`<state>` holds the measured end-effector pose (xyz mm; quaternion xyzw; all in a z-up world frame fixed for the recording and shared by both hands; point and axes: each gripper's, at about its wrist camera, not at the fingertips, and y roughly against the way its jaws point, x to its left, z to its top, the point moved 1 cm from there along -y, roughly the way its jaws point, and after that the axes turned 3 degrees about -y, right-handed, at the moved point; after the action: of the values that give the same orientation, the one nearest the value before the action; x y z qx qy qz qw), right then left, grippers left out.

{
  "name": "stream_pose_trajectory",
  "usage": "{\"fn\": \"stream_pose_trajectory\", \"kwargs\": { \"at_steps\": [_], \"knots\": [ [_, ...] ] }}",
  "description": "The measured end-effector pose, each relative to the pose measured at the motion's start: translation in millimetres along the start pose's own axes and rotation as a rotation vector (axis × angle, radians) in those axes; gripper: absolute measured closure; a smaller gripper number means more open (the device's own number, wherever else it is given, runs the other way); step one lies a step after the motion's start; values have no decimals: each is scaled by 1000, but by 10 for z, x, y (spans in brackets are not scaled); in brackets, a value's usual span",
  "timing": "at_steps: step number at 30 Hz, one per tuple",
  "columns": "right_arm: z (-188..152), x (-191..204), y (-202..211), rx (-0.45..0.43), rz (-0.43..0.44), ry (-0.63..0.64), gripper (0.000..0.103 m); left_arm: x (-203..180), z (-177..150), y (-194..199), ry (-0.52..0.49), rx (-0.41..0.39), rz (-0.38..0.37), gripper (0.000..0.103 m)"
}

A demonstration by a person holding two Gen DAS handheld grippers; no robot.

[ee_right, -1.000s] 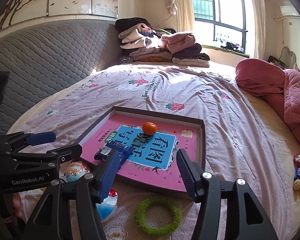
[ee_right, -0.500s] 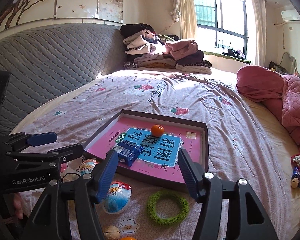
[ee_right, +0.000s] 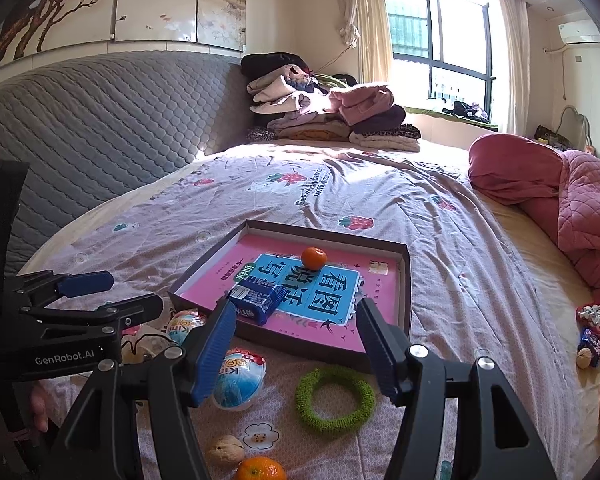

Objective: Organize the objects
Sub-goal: 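Pull both open tools back from the tray toward the remaining objects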

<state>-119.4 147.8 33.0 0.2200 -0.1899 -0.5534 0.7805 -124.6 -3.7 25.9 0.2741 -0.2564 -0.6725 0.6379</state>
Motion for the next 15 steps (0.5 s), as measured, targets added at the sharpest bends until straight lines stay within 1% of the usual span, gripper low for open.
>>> {"fn": "stream_pose_trajectory", "kwargs": {
  "at_steps": [7, 15],
  "knots": [
    [-136, 44, 48, 14, -5, 0, 40, 16, -93, 84, -2, -7, -19, 26],
    [-239, 61, 65, 38, -12, -20, 40, 22, -207, 96, -8, 7, -32, 26]
  ]
}}
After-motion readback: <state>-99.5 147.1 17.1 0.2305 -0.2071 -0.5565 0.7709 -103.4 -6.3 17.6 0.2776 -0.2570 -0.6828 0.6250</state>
